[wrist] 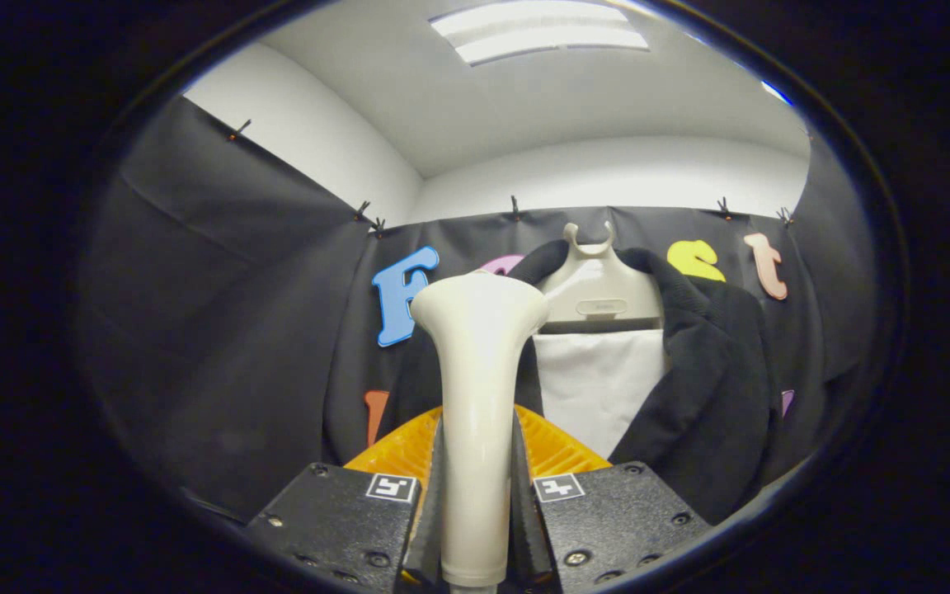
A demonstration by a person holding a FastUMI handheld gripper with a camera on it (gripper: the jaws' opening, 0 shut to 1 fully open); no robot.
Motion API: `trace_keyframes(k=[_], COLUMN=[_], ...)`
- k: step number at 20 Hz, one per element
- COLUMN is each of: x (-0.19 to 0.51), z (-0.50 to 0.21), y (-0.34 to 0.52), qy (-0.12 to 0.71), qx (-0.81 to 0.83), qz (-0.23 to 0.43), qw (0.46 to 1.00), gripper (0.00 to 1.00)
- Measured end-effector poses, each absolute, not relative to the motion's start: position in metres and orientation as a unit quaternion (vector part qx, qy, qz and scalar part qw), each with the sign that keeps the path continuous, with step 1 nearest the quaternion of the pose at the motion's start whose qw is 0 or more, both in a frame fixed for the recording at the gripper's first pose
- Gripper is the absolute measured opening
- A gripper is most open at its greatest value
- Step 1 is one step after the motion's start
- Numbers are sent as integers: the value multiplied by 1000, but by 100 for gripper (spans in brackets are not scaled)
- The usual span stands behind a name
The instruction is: Iron the clothes twice with a garment steamer, once on the left side and once on the right side.
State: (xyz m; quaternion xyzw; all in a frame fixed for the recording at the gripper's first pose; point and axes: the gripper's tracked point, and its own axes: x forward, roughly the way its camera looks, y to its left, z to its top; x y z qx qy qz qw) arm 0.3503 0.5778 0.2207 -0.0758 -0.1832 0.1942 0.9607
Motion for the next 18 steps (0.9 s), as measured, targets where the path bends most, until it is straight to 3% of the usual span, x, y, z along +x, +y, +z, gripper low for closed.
trace_keyframes(k=[18], x=[331], z=[110], y=[535], qy=[-67], qx=[-93], qz=[168], qw=[979], gripper=[38])
